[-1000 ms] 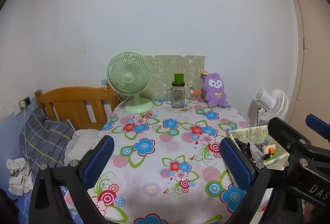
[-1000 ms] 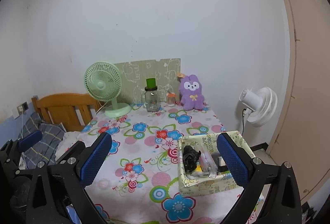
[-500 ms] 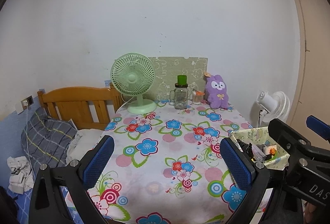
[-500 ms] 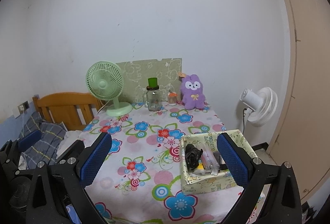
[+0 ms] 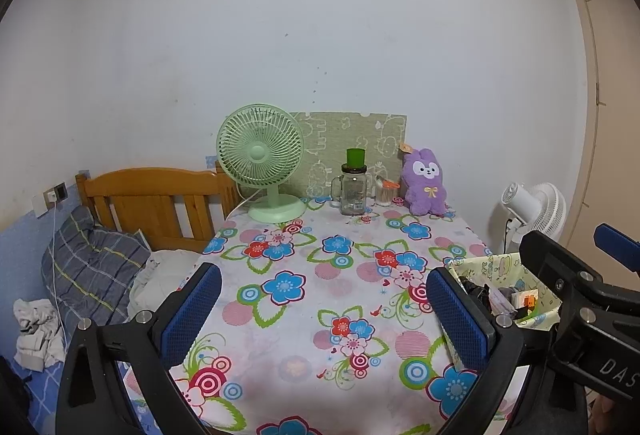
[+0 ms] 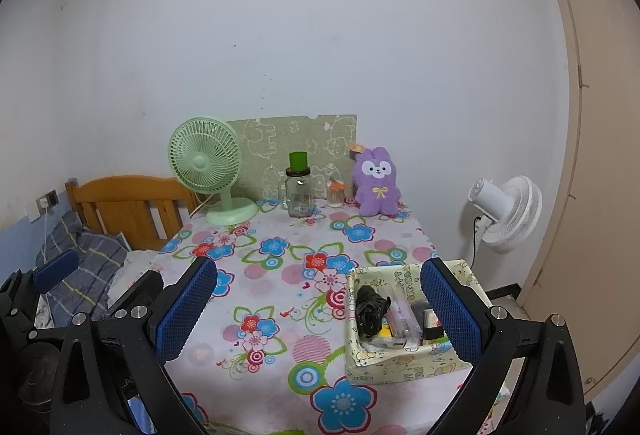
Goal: Organize soft objects
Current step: 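Withdraw both tools away from the gift box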
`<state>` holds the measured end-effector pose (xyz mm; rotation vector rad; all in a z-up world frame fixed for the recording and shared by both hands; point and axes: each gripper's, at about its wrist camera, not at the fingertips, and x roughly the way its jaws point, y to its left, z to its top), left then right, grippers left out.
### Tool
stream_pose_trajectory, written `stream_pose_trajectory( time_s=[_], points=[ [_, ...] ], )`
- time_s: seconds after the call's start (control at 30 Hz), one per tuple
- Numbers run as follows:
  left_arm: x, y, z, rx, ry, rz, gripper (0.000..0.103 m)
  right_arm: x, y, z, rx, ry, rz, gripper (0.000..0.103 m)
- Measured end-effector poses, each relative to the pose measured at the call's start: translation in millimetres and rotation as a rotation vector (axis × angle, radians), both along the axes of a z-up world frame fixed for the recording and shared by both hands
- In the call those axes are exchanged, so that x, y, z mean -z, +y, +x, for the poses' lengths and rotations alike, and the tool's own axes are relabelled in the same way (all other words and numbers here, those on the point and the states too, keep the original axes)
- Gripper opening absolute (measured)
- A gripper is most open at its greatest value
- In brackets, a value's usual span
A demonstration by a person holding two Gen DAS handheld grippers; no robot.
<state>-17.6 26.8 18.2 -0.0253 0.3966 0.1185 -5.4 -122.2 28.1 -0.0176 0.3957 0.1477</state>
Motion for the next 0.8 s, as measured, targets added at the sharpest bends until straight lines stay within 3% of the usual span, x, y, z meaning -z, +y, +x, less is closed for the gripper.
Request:
stream_pose_trajectory(
  time_s=[0.8],
  points=[
    [3.0, -1.6, 6.6, 0.024, 0.018, 0.003, 0.103, 2.1, 1.7, 4.6, 0.013, 0.001, -0.004, 0.103]
  ],
)
